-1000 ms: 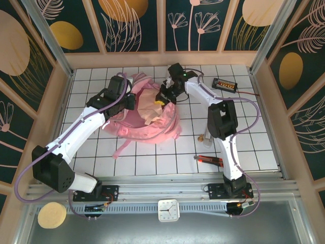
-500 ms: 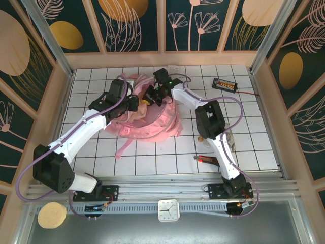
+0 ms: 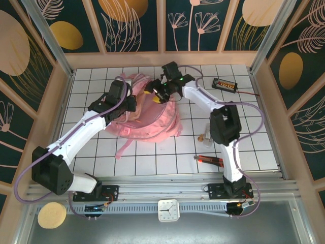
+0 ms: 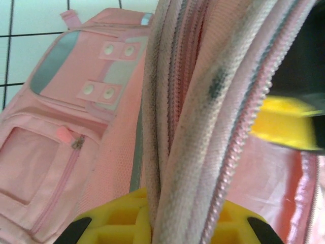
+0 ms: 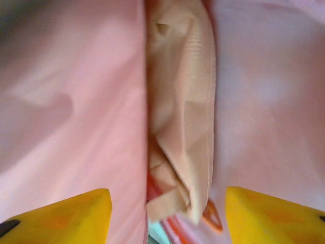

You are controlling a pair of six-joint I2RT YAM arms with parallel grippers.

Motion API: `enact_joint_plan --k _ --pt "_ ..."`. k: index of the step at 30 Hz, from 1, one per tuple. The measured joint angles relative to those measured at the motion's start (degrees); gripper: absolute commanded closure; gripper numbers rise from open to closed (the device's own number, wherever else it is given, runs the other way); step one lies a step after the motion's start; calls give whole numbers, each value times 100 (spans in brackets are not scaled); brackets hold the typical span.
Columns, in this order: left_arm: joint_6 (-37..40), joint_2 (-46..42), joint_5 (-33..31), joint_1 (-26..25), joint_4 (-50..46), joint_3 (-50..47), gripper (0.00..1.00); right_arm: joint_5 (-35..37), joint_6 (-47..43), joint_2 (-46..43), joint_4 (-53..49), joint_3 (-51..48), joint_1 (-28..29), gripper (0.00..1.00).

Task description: Pack books, pencil case, and school supplies into a backpack

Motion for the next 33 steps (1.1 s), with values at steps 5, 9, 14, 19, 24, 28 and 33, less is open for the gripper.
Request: enact_joint_plan --k 5,9,14,19,24,28,33 --pt "9 -197 -243 0 -63 -188 100 544 -595 -859 -566 -61 -308 14" --pt "70 -326 -402 0 -177 -297 100 1073 -1080 -957 -651 -63 -817 9" --pt "164 -398 -492 0 -339 -306 100 2094 -1873 146 -763 739 -1158 1" --pt "238 -474 -442 0 -435 -306 100 2793 -2472 1698 -824 1991 -1156 1" --pt "236 -525 -332 4 -533 -319 100 3187 -2756 2269 -662 2105 -1139 1" --pt "238 -540 -177 4 -505 -398 100 3397 -2975 2487 -275 2214 -1058 1" --pt "236 -568 0 4 -490 -514 100 3554 -3213 2649 229 2304 -831 1"
